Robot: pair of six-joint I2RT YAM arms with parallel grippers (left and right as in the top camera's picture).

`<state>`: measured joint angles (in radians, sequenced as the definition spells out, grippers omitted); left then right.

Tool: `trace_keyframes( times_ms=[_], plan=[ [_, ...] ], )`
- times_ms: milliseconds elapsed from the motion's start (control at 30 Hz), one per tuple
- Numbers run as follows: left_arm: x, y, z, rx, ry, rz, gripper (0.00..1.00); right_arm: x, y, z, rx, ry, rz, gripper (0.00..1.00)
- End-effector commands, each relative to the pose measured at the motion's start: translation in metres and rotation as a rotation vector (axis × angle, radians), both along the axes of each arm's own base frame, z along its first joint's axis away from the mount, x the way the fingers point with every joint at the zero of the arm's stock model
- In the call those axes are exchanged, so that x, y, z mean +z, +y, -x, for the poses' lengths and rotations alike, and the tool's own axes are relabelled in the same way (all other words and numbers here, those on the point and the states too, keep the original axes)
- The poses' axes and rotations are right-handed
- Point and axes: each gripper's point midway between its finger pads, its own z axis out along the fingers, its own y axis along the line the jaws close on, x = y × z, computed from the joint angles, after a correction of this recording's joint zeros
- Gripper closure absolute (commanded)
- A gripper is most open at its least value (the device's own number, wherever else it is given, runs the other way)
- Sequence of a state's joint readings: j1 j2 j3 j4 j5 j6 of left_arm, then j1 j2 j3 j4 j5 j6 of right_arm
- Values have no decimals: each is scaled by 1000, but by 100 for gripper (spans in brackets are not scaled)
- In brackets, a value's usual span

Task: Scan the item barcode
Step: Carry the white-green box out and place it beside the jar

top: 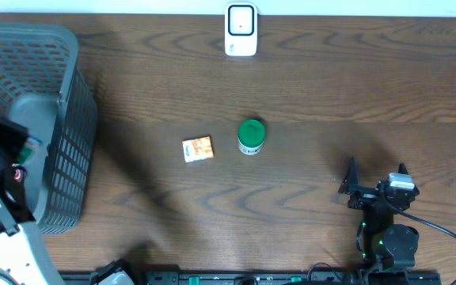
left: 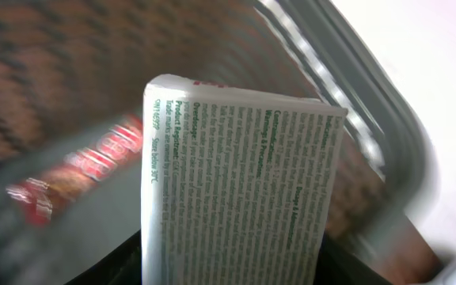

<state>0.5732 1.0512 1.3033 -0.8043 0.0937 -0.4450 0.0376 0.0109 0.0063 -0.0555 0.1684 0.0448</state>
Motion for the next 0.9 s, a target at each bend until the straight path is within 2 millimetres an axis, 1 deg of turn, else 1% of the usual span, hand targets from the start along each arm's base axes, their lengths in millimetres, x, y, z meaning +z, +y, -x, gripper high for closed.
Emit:
trace_keyframes(
  times_ms=[0,67,133,233,267,300,333,433,467,533,567,600,633,733,767,800,833,867],
  plan=[
    [6,-64,-23,-272,-55,98,47,0,-1,0,-4,-1,-10,1],
    [3,-87,-29,-353,-44,118,47,0,-1,0,-4,-1,-10,1],
    [-2,-115,-34,-444,-17,131,47,0,-1,0,-5,-1,-10,1],
    [-15,-165,-42,-609,38,150,47,0,-1,0,-5,-1,-10,1],
    [-20,-175,-44,-641,55,152,47,0,-1,0,-5,-1,-10,1],
    [-29,-189,-47,-679,93,146,47,0,-1,0,-5,-1,-10,1],
    [-34,-194,-49,-692,111,140,47,0,-1,0,-5,-1,-10,1],
    [-71,-223,-56,-757,245,100,47,0,-1,0,-5,-1,-10,1],
    [-81,-230,-57,-770,280,91,47,0,-1,0,-5,-1,-10,1],
    [-108,-250,-61,-816,373,74,47,0,-1,0,-5,-1,-10,1],
    [-118,-257,-62,-834,404,73,47,0,-1,0,-5,-1,-10,1],
    [-131,-267,-64,-857,444,75,47,0,-1,0,-5,-1,-10,1],
    [-151,-280,-67,-887,503,75,47,0,-1,0,-5,-1,-10,1],
    [-186,-299,-71,-923,589,74,47,0,-1,0,-5,-1,-10,1],
    [-203,-307,-72,-929,629,79,47,0,-1,0,-5,-1,-10,1],
    [-210,-310,-72,-935,646,79,47,0,-1,0,-5,-1,-10,1],
    [-227,-317,-71,-945,689,79,47,0,-1,0,-5,-1,-10,1],
    [-238,-322,-69,-942,718,86,47,0,-1,0,-5,-1,-10,1]
  ],
)
